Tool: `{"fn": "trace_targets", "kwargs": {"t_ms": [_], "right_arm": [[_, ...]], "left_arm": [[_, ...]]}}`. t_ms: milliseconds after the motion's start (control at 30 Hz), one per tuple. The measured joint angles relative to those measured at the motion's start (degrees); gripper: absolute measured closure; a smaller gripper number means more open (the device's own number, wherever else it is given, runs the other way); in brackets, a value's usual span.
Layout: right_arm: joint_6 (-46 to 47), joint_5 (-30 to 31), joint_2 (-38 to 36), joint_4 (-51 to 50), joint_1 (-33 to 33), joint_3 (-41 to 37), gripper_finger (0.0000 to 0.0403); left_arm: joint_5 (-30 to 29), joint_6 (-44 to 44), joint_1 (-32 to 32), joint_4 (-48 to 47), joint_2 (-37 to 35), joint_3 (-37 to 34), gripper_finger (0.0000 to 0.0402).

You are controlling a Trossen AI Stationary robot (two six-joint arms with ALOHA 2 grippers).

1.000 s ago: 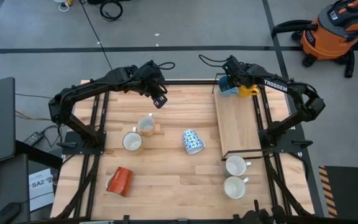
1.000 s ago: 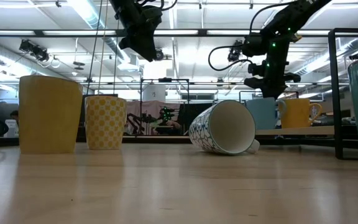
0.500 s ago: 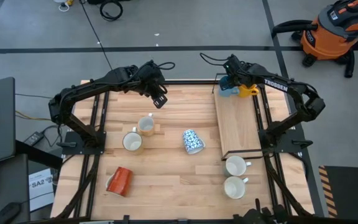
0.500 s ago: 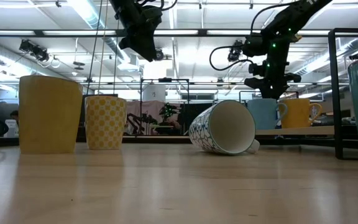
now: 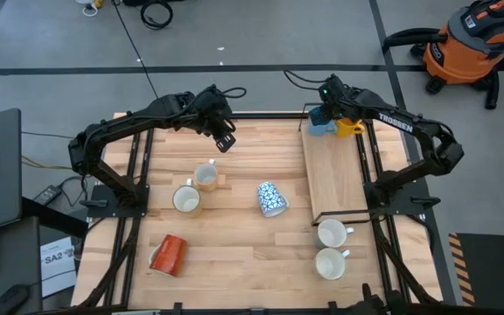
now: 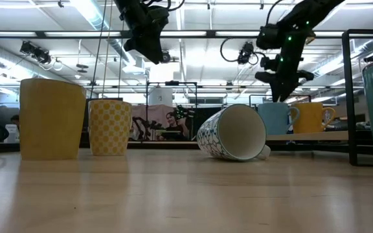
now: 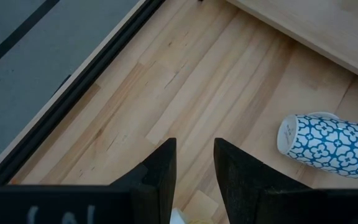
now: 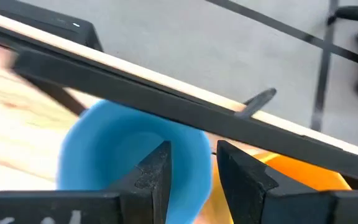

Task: Place coffee mugs
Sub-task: Put the green mug on the shelf

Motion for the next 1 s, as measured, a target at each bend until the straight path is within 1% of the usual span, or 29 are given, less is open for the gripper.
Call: {"fn": "trace_targets", "kwargs": {"t_ms": [200, 300, 400, 633, 800, 1000], "right_arm": [[-1.5, -7.2, -5.1, 0.0, 1.7, 0.0, 0.027], [-1.3, -10.6, -7.6, 0.0, 4.0, 0.0, 0.027], [-0.9, -12.0, -9.9, 0.0, 7.8, 0.0, 0.027], [2.8, -13.0, -14.4, -0.2, 21.0, 0.0, 0.027], [5.3, -16.2, -16.6, -1.0, 32.3, 0.0, 0.027], [12.5, -16.2, -18.0, -3.1, 46.2, 0.0, 0.027]], "left_arm": [[0.0, 0.0, 0.0, 0.0, 0.0, 0.0, 0.0288], [0.0, 0.0, 0.0, -0.2, 0.0, 0.0, 0.0288], [0.0, 0.0, 0.0, -0.4, 0.0, 0.0, 0.0288], [0.0, 0.0, 0.0, -0.5, 0.0, 0.0, 0.0288], [0.0, 0.0, 0.0, -0.7, 0.0, 0.0, 0.0288], [0.0, 0.0, 0.0, -1.1, 0.0, 0.0, 0.0288]]}}
